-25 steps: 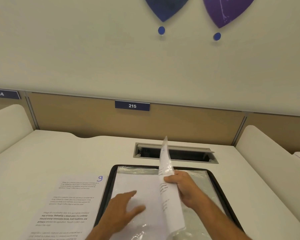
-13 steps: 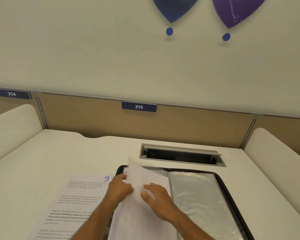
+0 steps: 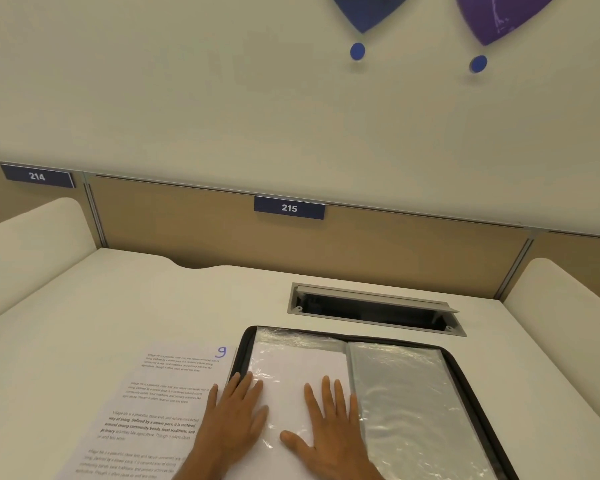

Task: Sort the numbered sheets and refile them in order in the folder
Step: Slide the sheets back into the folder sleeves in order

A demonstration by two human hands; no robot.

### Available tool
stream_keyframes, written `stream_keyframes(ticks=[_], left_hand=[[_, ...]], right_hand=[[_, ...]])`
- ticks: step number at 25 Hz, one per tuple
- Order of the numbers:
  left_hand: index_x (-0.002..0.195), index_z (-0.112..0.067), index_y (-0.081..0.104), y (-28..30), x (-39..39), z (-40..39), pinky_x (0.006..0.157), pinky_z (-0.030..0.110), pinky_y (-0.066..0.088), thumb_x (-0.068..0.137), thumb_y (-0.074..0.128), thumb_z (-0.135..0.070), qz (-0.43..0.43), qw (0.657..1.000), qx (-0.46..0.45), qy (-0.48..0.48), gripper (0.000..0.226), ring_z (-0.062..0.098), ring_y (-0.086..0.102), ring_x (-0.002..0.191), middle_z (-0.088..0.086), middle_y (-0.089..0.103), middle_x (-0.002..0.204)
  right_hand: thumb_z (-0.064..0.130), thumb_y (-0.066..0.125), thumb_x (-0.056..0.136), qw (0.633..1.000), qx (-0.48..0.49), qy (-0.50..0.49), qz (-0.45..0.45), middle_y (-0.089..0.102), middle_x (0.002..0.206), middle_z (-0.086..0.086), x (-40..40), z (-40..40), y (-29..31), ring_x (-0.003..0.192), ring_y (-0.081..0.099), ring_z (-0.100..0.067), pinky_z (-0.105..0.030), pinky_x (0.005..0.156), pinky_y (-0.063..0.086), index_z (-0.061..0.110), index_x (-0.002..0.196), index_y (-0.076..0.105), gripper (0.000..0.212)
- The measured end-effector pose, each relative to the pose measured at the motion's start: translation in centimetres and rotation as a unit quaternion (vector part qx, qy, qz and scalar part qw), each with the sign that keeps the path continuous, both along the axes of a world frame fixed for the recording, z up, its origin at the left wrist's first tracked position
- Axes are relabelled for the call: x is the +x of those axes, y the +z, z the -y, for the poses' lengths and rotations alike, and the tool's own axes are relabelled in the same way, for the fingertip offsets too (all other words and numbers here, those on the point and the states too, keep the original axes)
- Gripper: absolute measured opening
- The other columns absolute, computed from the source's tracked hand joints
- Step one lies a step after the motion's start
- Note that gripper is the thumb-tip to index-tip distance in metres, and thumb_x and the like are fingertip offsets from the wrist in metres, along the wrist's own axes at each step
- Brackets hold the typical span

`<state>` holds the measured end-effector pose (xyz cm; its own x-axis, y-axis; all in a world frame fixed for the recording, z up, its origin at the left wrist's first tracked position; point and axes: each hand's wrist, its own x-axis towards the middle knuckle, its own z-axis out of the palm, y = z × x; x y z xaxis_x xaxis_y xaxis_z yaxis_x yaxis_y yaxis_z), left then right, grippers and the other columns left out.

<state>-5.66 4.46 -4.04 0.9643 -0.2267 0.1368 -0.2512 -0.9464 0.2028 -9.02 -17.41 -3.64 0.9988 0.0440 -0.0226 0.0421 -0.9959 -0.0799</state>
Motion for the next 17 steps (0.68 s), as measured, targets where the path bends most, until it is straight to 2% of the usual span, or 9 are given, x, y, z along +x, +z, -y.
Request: stream_keyframes(ticks=[1, 3, 7, 10, 13, 14, 16, 17], left_hand=[[0.124, -0.029, 0.066, -0.6, -0.3, -0.1, 0.106, 0.052, 0.033, 0.09, 0.041, -0.064, -0.005, 1.0, 0.025, -0.017, 0.055, 0.019, 0.054, 0.125, -0.004, 0.064, 0.134], [0.138, -0.025, 0.058, -1.1, -0.7, -0.4, 0.113, 0.044, 0.009, 0.088, 0.037, -0.08, -0.005, 0.998, 0.045, -0.04, 0.076, 0.019, 0.035, 0.139, -0.002, 0.054, 0.146], [0.145, -0.022, 0.05, -1.2, -1.0, -0.3, 0.115, 0.045, 0.004, 0.086, 0.038, -0.084, -0.011, 0.998, 0.047, -0.027, 0.086, 0.014, 0.001, 0.153, 0.001, 0.044, 0.154], [0.144, -0.02, 0.051, -1.1, -1.0, 0.0, 0.116, 0.048, 0.005, 0.086, 0.036, -0.084, -0.004, 0.999, 0.036, -0.023, 0.087, 0.017, 0.008, 0.152, 0.003, 0.046, 0.152], [0.143, -0.022, 0.053, -0.3, -0.6, -0.5, 0.115, 0.047, 0.007, 0.089, 0.032, -0.083, 0.005, 0.999, 0.028, -0.023, 0.084, 0.021, 0.025, 0.146, 0.002, 0.048, 0.152], [0.144, -0.023, 0.052, 0.1, -0.4, -1.2, 0.115, 0.045, 0.007, 0.091, 0.032, -0.081, 0.003, 1.0, 0.016, -0.017, 0.081, 0.019, 0.028, 0.145, 0.001, 0.047, 0.152], [0.145, -0.025, 0.05, 0.6, 0.2, -3.1, 0.115, 0.04, 0.006, 0.094, 0.03, -0.076, 0.009, 1.0, -0.006, 0.002, 0.075, 0.018, 0.033, 0.144, -0.002, 0.047, 0.152], [0.144, -0.024, 0.051, 0.8, 0.6, -4.3, 0.115, 0.039, 0.006, 0.095, 0.03, -0.075, 0.01, 1.0, -0.012, 0.014, 0.074, 0.018, 0.036, 0.143, -0.003, 0.047, 0.152]], right_hand=[[0.094, 0.036, 0.076, 1.0, 0.001, 0.004, 0.022, 0.05, 0.149, -0.013, -0.2, -0.1, -0.1, 0.153, 0.004, -0.028, -0.055, 0.112, 0.013, 0.027, 0.141, 0.056, 0.095], [0.094, 0.037, 0.076, 0.999, 0.001, 0.003, 0.054, 0.046, 0.152, -0.013, -0.2, -0.1, -0.2, 0.154, -0.001, -0.028, -0.058, 0.111, 0.017, 0.026, 0.143, 0.054, 0.097], [0.093, 0.038, 0.076, 0.998, 0.017, 0.01, 0.058, 0.046, 0.152, -0.014, 0.0, -0.1, -0.5, 0.155, -0.006, -0.028, -0.058, 0.112, 0.016, 0.025, 0.142, 0.055, 0.096], [0.094, 0.039, 0.074, 0.998, 0.031, 0.008, 0.058, 0.051, 0.148, -0.014, 0.2, 0.1, -1.1, 0.154, 0.004, -0.029, -0.056, 0.114, 0.011, 0.026, 0.139, 0.058, 0.096], [0.1, 0.032, 0.068, 0.999, 0.039, -0.017, 0.021, 0.058, 0.142, -0.009, 0.8, -0.6, 0.8, 0.141, 0.036, -0.035, -0.059, 0.111, 0.014, 0.032, 0.129, 0.065, 0.097], [0.103, 0.023, 0.064, 0.999, 0.045, -0.031, -0.005, 0.051, 0.149, -0.006, 1.2, -1.0, 1.8, 0.142, 0.037, -0.034, -0.058, 0.113, 0.01, 0.035, 0.134, 0.059, 0.104], [0.101, 0.003, 0.055, 0.998, 0.058, -0.031, -0.007, 0.023, 0.164, 0.0, 2.3, -1.7, 3.0, 0.152, 0.015, -0.027, -0.054, 0.12, -0.006, 0.037, 0.149, 0.035, 0.118], [0.098, -0.002, 0.053, 0.996, 0.076, -0.027, -0.035, 0.014, 0.166, 0.002, 2.8, -2.1, 3.5, 0.154, 0.007, -0.024, -0.051, 0.122, -0.008, 0.036, 0.153, 0.026, 0.121]])
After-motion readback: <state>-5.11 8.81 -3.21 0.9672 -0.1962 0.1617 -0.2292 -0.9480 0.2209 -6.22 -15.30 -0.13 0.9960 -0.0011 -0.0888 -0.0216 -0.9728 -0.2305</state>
